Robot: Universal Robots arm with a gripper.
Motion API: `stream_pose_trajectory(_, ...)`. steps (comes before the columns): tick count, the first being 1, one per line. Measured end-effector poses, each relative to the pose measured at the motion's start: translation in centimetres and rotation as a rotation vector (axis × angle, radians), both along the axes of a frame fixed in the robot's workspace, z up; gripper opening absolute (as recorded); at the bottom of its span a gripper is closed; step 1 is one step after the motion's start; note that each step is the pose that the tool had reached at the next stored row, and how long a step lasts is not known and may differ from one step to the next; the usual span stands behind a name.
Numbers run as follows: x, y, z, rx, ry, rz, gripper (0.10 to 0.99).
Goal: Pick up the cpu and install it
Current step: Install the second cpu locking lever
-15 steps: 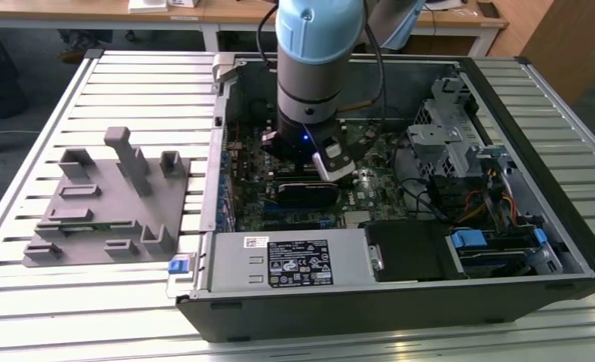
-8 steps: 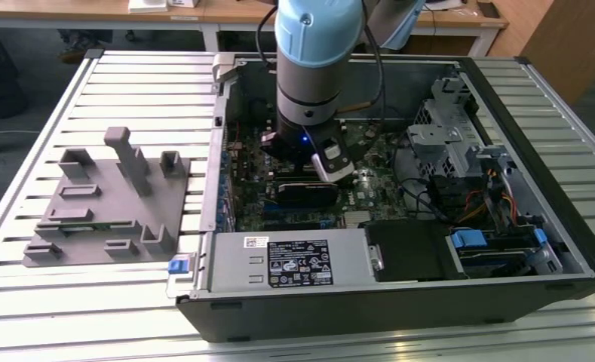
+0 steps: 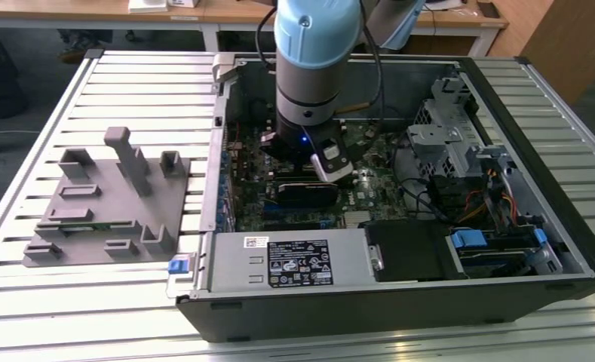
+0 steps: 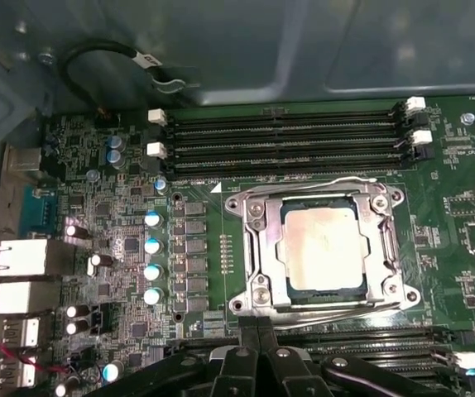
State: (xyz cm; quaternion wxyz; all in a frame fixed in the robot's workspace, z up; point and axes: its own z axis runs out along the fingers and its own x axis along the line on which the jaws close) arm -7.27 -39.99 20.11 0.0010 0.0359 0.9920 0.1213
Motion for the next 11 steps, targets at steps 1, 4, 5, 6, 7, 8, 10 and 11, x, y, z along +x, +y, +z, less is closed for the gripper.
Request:
stream_pose_trajectory(1, -0.01, 0.03, -0.03, 0.001, 0.0001, 0.0, 0.106)
stream_pose_trajectory(4, -0.06, 0.08, -0.13, 0.003, 0.0002, 0.0, 0.106)
stream_pose_trajectory(5, -0.07, 0.12, -0.16, 0.003, 0.0001, 0.0, 0.106)
stream_pose_trajectory(6, -0.09, 0.16, -0.19, 0.004, 0.0, 0.0, 0.106)
stream_pose_trajectory(7, -0.1, 0.2, -0.21, 0.004, -0.0001, 0.0, 0.106)
stream_pose_trajectory(8, -0.12, 0.22, -0.23, 0.005, -0.0001, 0.0, 0.106)
stream_pose_trajectory(10, -0.15, 0.28, -0.25, 0.006, 0.0001, 0.0, 0.106)
stream_pose_trajectory(11, -0.16, 0.31, -0.28, 0.007, 0.0, 0.0, 0.106)
